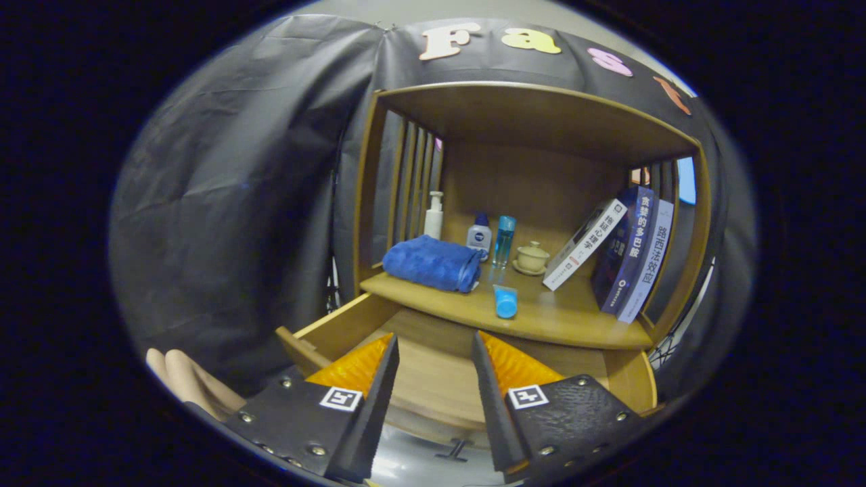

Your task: Pull open the drawer, take out the items inside it, and place them on the countertop above the cabinet.

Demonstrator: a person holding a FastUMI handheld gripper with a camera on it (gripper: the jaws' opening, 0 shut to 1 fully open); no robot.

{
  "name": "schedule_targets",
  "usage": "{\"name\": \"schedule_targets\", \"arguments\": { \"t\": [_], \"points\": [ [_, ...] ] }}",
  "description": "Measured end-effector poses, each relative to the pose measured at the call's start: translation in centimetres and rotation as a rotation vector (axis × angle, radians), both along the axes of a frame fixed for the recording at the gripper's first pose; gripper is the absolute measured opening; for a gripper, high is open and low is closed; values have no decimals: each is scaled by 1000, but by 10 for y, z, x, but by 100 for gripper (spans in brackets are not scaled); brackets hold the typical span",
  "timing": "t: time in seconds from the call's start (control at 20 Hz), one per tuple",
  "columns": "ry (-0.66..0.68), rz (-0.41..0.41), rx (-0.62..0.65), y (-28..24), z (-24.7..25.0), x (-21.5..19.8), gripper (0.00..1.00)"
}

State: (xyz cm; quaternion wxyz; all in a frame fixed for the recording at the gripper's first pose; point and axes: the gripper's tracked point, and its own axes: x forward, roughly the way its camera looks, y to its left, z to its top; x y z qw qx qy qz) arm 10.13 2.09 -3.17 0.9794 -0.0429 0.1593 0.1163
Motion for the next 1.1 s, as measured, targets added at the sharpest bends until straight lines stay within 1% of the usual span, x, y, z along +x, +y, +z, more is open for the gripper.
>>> {"name": "schedule_targets", "arguments": {
  "t": [0.15,0.3,0.45,0.6,0.9,1.1],
  "points": [
    [-6,-27,33,-8,-5,-15,64],
    [-28,-61,3,-22,-18,-25,64],
    [-20,-61,-36,-25,-35,-36,64],
    [-10,-67,-31,-24,-46,-41,64],
    [52,-120,10,-36,-72,-44,64],
    [65,-131,9,-39,-80,-50,64]
  ]
}}
